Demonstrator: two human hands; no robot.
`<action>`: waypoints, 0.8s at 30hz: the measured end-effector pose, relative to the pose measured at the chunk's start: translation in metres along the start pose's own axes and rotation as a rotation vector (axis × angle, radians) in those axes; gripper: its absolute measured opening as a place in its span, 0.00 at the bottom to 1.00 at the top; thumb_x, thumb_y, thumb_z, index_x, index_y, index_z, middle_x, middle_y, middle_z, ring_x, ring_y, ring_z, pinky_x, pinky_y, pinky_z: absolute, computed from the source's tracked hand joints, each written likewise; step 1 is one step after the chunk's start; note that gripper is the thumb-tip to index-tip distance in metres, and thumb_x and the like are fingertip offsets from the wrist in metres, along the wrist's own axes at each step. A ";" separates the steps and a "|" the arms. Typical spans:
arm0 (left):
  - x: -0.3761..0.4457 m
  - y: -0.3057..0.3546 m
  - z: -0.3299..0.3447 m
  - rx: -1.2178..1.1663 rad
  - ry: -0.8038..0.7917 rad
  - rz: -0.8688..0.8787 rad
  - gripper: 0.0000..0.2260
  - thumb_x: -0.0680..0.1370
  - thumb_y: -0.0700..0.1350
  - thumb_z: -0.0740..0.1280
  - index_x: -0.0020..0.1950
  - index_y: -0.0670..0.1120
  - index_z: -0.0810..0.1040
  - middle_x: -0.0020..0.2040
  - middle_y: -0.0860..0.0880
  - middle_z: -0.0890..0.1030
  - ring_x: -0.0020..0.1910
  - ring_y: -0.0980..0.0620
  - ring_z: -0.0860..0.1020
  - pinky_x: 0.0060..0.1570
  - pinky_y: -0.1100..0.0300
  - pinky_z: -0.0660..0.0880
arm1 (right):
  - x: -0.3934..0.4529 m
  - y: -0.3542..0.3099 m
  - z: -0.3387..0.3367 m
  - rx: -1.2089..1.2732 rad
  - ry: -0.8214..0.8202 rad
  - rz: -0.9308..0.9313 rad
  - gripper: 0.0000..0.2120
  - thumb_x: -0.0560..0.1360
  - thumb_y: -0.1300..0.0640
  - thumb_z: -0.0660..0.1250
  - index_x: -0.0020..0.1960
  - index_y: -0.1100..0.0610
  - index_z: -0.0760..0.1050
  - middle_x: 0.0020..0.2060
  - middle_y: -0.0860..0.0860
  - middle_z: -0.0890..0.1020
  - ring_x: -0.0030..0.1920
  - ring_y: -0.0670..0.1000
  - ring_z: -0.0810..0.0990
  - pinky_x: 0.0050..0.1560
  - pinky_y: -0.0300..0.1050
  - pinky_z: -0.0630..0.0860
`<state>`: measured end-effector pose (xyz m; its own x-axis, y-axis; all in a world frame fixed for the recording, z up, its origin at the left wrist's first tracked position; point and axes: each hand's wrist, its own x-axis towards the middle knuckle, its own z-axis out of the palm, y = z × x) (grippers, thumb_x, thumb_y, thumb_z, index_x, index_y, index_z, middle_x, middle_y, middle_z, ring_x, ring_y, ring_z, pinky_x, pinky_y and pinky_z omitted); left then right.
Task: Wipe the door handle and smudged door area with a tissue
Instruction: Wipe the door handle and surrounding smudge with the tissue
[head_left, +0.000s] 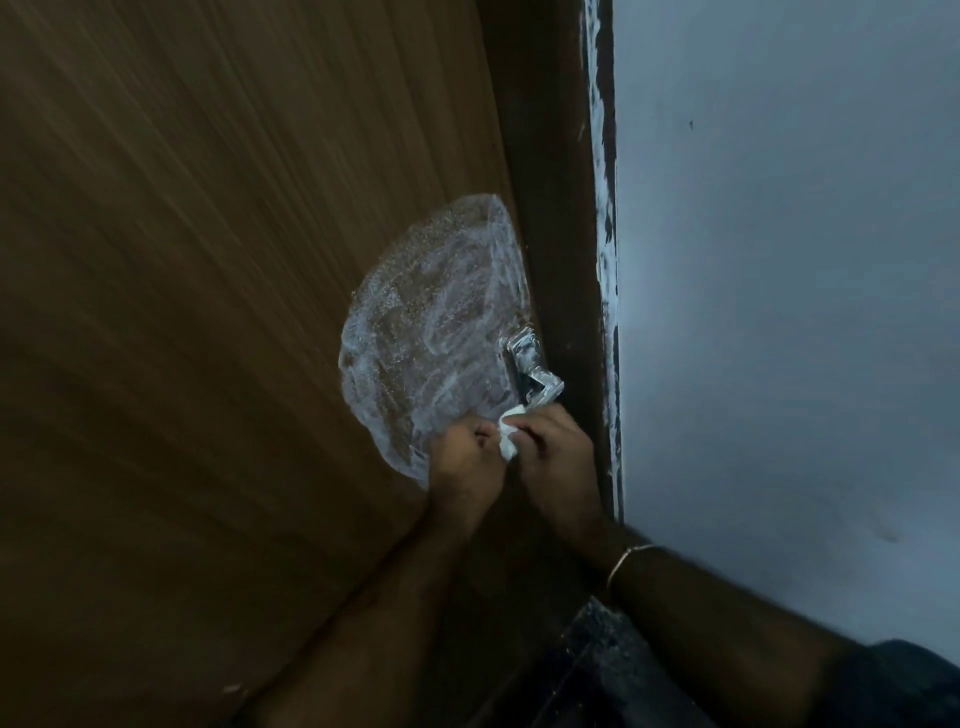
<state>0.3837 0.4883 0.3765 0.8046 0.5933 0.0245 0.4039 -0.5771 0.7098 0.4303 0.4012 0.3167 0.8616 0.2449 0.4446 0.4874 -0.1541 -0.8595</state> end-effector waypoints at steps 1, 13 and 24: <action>0.000 0.000 0.000 -0.008 -0.001 -0.007 0.05 0.80 0.42 0.65 0.46 0.47 0.79 0.38 0.55 0.78 0.36 0.60 0.75 0.29 0.73 0.68 | 0.005 0.000 -0.004 -0.079 -0.084 -0.135 0.08 0.77 0.61 0.65 0.52 0.59 0.82 0.49 0.53 0.81 0.50 0.50 0.79 0.55 0.44 0.76; 0.002 -0.001 0.004 0.000 0.006 -0.036 0.06 0.80 0.41 0.67 0.43 0.49 0.77 0.38 0.53 0.79 0.37 0.57 0.77 0.33 0.68 0.66 | 0.049 -0.001 -0.032 -0.596 -0.378 -0.460 0.10 0.73 0.65 0.68 0.54 0.58 0.79 0.51 0.53 0.81 0.52 0.54 0.74 0.51 0.39 0.62; 0.006 0.008 0.010 0.246 -0.040 0.169 0.07 0.81 0.39 0.62 0.50 0.48 0.78 0.45 0.51 0.79 0.38 0.59 0.74 0.33 0.70 0.65 | 0.031 0.009 -0.026 -0.328 -0.227 -0.248 0.08 0.69 0.62 0.67 0.47 0.60 0.81 0.43 0.56 0.80 0.43 0.56 0.79 0.45 0.37 0.65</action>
<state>0.3965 0.4818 0.3755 0.8839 0.4576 0.0966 0.3521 -0.7871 0.5064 0.4648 0.3827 0.3294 0.6784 0.5102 0.5287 0.7253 -0.3500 -0.5929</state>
